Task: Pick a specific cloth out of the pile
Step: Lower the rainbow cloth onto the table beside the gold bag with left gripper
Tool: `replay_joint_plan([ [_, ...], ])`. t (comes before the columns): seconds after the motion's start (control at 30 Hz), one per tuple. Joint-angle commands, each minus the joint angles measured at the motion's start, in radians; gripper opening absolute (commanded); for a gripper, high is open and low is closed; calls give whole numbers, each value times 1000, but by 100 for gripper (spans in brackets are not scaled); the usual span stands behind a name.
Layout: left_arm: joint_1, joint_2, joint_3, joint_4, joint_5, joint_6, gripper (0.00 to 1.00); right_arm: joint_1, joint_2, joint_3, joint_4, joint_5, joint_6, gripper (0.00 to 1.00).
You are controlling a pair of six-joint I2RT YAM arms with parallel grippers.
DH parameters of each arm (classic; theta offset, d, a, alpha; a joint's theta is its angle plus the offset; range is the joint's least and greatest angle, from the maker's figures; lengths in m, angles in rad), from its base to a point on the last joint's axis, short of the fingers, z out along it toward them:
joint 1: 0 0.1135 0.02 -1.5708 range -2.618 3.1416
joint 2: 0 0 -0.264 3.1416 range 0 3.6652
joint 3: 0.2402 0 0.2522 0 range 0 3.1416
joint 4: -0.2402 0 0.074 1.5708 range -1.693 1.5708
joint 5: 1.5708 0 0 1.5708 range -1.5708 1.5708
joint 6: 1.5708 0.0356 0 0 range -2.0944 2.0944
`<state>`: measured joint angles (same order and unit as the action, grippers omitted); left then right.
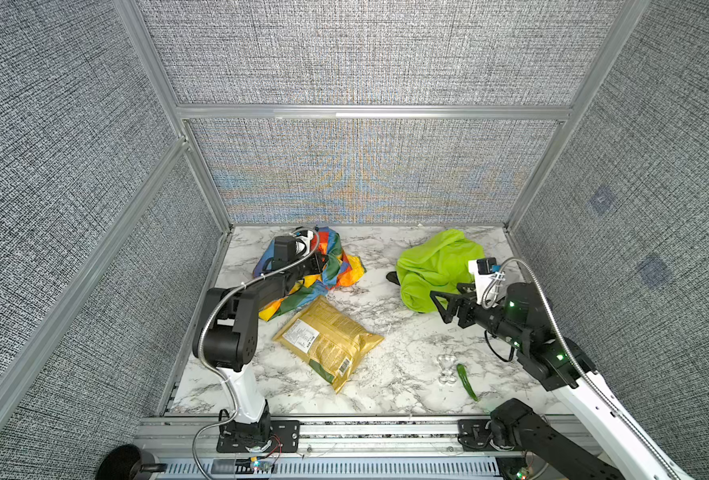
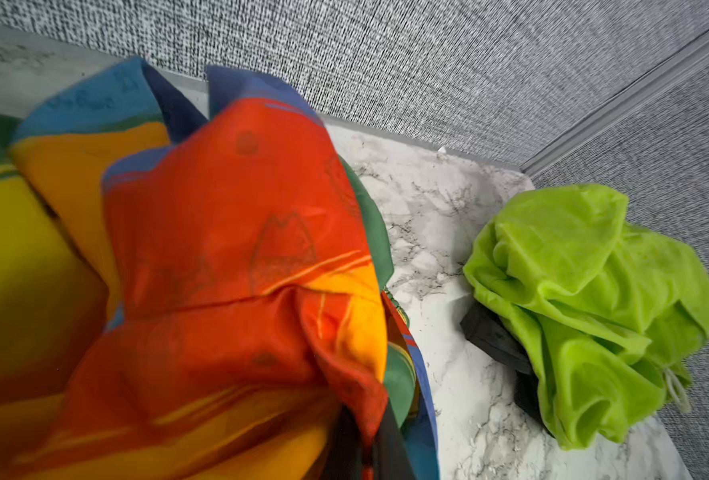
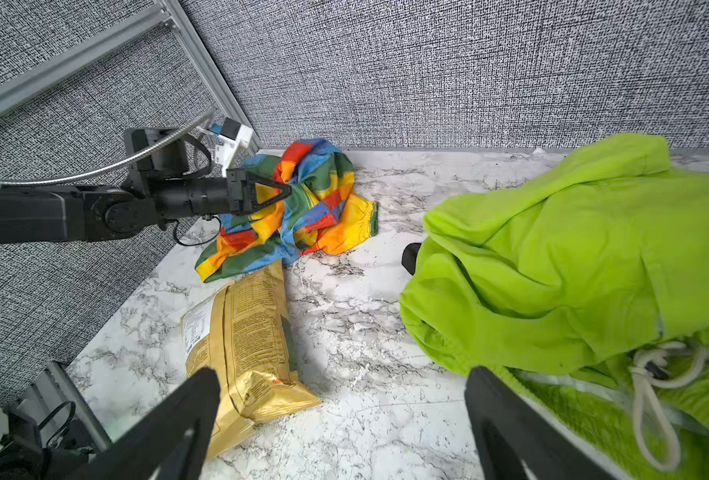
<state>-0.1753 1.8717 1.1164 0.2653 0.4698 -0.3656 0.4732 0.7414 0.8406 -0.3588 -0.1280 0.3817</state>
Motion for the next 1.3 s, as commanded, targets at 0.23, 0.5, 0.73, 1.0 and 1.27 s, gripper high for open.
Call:
replay_joint_plan([
  [0.23, -56, 197, 205, -267, -193, 64, 15, 1, -11, -8, 13, 12, 5, 97],
  [0.5, -56, 70, 216, -312, -198, 100, 42, 1, -22, -8, 4, 21, 5, 97],
  [0.73, -35, -115, 211, -408, -278, 156, 65, 2, -20, -9, 7, 21, 2, 97],
  [1.0, 130, -173, 165, -453, -397, 100, 83, 2, -31, -9, -6, 26, -5, 97],
  [1.27, 283, -96, 115, -397, -358, 9, 99, 2, -62, -18, -16, 34, -6, 97],
])
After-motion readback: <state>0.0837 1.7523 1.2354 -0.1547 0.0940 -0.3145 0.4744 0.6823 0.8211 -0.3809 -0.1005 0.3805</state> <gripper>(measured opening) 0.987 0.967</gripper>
